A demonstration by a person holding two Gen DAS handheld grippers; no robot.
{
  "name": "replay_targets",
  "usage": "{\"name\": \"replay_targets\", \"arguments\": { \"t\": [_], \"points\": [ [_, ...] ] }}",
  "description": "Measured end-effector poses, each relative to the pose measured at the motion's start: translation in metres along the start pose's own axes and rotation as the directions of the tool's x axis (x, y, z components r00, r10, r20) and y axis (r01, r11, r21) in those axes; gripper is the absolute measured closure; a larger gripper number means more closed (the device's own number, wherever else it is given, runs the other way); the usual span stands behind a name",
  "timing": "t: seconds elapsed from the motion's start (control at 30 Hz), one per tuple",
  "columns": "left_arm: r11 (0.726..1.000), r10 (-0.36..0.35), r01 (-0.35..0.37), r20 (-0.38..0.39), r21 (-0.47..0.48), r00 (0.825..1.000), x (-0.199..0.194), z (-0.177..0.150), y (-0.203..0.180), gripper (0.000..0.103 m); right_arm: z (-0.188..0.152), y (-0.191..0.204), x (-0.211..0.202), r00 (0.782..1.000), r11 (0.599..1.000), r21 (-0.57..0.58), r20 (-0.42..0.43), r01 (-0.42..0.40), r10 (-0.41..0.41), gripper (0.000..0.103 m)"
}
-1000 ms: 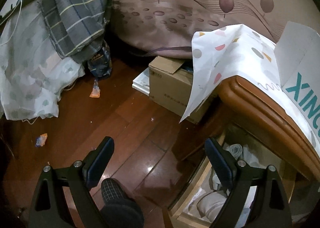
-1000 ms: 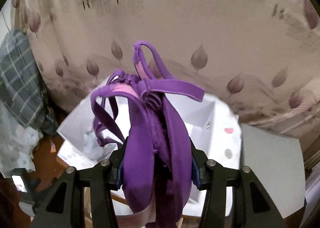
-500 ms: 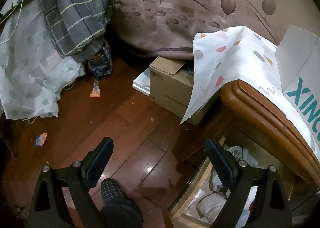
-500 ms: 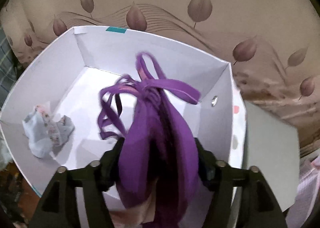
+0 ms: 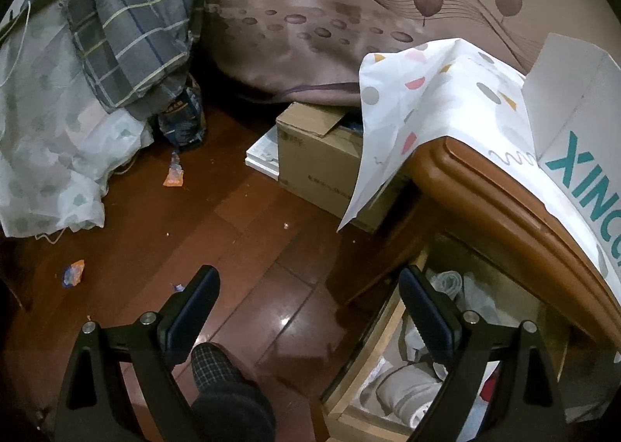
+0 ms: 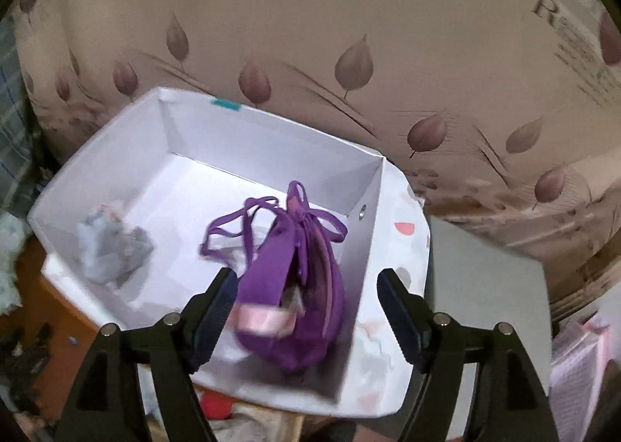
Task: Take underwear out of drawer
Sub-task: 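Move the right tool back down over the open drawer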
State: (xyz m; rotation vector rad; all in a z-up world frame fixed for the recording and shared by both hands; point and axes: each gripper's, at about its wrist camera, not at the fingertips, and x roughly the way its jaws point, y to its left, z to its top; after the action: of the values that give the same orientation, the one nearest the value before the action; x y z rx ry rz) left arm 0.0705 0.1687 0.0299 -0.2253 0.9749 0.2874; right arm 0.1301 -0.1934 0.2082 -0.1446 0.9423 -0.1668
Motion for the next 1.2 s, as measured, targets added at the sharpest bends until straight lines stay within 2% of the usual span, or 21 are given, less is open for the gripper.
{"name": "replay_targets", "arguments": {
  "t": [0.17, 0.27, 0.37, 0.43, 0.67, 0.8, 1.2],
  "points": [
    [1.0, -0.008, 0.008, -0.01, -0.015, 1.0, 0.001, -0.001, 0.002, 0.011, -0.037, -0.001, -0.035, 0.989, 0.989, 0.013, -0.025, -0.144, 0.144, 0.026],
    [1.0, -0.013, 0.012, -0.017, -0.022, 1.0, 0.002, -0.001, 0.003, 0.011, -0.073, 0.013, -0.043, 0.979, 0.981, -0.026, -0.073, -0.191, 0.188, 0.026],
    [1.0, -0.02, 0.02, -0.014, -0.011, 1.0, 0.001, -0.001, 0.005, 0.011, -0.114, 0.035, -0.035, 0.952, 0.962, -0.056, -0.172, -0.266, 0.253, 0.026],
    [1.0, -0.02, 0.02, -0.012, 0.0, 1.0, 0.0, -0.001, 0.004, 0.011, -0.138, 0.052, -0.02, 0.923, 0.944, -0.069, -0.246, -0.322, 0.296, 0.026],
    [1.0, -0.022, 0.022, -0.018, 0.001, 1.0, 0.0, -0.002, 0.007, 0.011, -0.187, 0.097, 0.047, 0.869, 0.925, -0.077, -0.379, -0.371, 0.317, 0.026],
    [1.0, -0.02, 0.02, -0.027, -0.013, 0.999, 0.002, 0.0, 0.007, 0.011, -0.206, 0.114, 0.085, 0.814, 0.912, -0.019, -0.459, -0.41, 0.356, 0.026],
    [1.0, -0.018, 0.018, -0.05, 0.002, 0.999, 0.003, -0.002, 0.007, 0.011, -0.229, 0.158, 0.152, 0.75, 0.909, -0.008, -0.569, -0.416, 0.338, 0.026]
  ]
}}
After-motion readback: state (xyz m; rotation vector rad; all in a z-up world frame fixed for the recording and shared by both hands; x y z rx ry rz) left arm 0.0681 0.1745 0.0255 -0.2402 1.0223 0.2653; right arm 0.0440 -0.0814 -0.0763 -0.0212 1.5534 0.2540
